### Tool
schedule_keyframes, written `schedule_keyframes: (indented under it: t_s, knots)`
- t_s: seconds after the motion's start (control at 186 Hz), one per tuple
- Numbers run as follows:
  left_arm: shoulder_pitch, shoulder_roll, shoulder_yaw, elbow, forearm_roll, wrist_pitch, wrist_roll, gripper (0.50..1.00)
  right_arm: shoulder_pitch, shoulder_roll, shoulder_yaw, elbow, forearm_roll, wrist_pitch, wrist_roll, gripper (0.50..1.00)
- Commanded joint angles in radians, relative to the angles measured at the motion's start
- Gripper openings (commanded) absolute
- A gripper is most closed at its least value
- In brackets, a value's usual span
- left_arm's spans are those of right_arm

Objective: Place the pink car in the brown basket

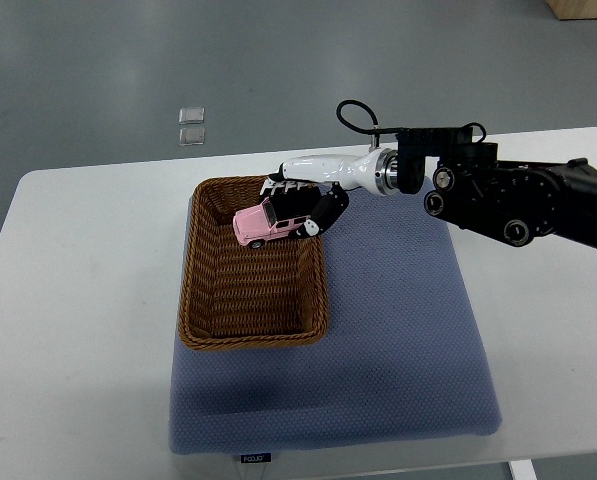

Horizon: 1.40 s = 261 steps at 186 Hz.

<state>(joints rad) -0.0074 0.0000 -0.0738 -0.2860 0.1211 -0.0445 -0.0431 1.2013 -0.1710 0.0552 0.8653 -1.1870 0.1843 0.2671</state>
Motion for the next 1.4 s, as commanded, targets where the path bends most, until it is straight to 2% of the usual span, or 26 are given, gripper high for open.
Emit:
schedule_keyframes:
  t_s: [0.0, 0.198, 0.418, 0.429, 0.434, 0.44, 0.445, 0.45, 0.456, 0.493, 0.509, 0.515, 0.52, 0.531, 0.542, 0.606, 0.627, 0.82, 1.078, 1.255, 1.394]
  knots:
    - [0.000, 0.000, -0.001, -0.001, 0.000, 0.000, 0.002, 1.000, -0.006, 0.068, -0.003, -0.042, 0.000, -0.011, 0.000, 0.500]
    - [0.000, 0.000, -0.003, -0.007, 0.000, 0.000, 0.002, 1.000, -0.049, 0.140, -0.003, -0.123, -0.005, -0.025, 0.000, 0.500]
    - [0.000, 0.000, -0.003, -0.007, 0.000, 0.000, 0.002, 1.000, -0.098, 0.171, -0.038, -0.197, -0.020, -0.080, 0.000, 0.500]
    - [0.000, 0.000, -0.003, -0.007, 0.000, 0.000, 0.002, 1.000, -0.100, 0.171, -0.043, -0.198, -0.020, -0.085, 0.000, 0.509]
    - [0.000, 0.000, -0.003, -0.007, 0.000, 0.000, 0.002, 1.000, -0.101, 0.171, -0.044, -0.198, -0.020, -0.088, 0.000, 0.539]
    - [0.000, 0.000, -0.003, -0.007, 0.000, 0.000, 0.002, 1.000, -0.101, 0.171, -0.044, -0.198, -0.020, -0.088, 0.000, 0.539]
    - [0.000, 0.000, -0.003, -0.007, 0.000, 0.000, 0.002, 1.000, -0.101, 0.171, -0.047, -0.198, -0.020, -0.091, 0.000, 0.568]
    - [0.000, 0.000, -0.003, -0.007, 0.000, 0.000, 0.002, 1.000, -0.101, 0.171, -0.048, -0.198, -0.020, -0.091, 0.000, 0.568]
    - [0.000, 0.000, -0.003, -0.007, 0.000, 0.000, 0.002, 1.000, -0.103, 0.171, -0.049, -0.198, -0.020, -0.094, 0.000, 0.590]
    - [0.000, 0.000, -0.003, -0.007, 0.000, 0.000, 0.002, 1.000, -0.106, 0.171, -0.052, -0.198, -0.020, -0.098, 0.001, 0.652]
    - [0.000, 0.000, -0.003, -0.007, 0.000, 0.000, 0.002, 1.000, -0.108, 0.171, -0.052, -0.198, -0.020, -0.100, 0.001, 0.702]
    - [0.000, 0.000, -0.003, -0.007, 0.000, 0.000, 0.002, 1.000, -0.108, 0.171, -0.052, -0.198, -0.020, -0.100, 0.001, 0.703]
    - [0.000, 0.000, -0.003, -0.007, 0.000, 0.000, 0.002, 1.000, -0.108, 0.171, -0.052, -0.198, -0.019, -0.100, 0.001, 0.729]
    - [0.000, 0.000, -0.003, -0.007, 0.000, 0.000, 0.002, 1.000, -0.108, 0.171, -0.051, -0.198, -0.019, -0.100, 0.001, 0.750]
    - [0.000, 0.000, -0.003, -0.007, 0.000, 0.000, 0.002, 1.000, -0.108, 0.171, -0.051, -0.198, -0.019, -0.100, 0.001, 0.750]
    - [0.000, 0.000, -0.001, -0.007, 0.000, 0.000, 0.002, 1.000, -0.106, 0.171, -0.046, -0.197, -0.009, -0.100, 0.000, 0.882]
    - [0.000, 0.000, -0.001, -0.007, 0.000, 0.000, 0.002, 1.000, -0.105, 0.171, -0.046, -0.197, -0.006, -0.100, 0.001, 0.901]
    - [0.000, 0.000, 0.000, -0.004, 0.000, 0.000, 0.002, 1.000, -0.082, 0.169, -0.017, -0.186, 0.009, -0.100, 0.001, 0.911]
    - [0.000, 0.000, 0.002, -0.002, 0.000, 0.000, 0.002, 1.000, -0.098, 0.073, 0.241, -0.160, 0.184, -0.094, 0.003, 0.911]
    - [0.000, 0.000, 0.002, -0.002, 0.000, 0.000, 0.002, 1.000, -0.307, -0.001, 0.547, -0.132, 0.397, -0.091, 0.099, 0.911]
    - [0.000, 0.000, 0.000, -0.004, 0.000, 0.000, 0.002, 1.000, -0.474, 0.008, 0.771, -0.134, 0.586, -0.060, 0.118, 0.911]
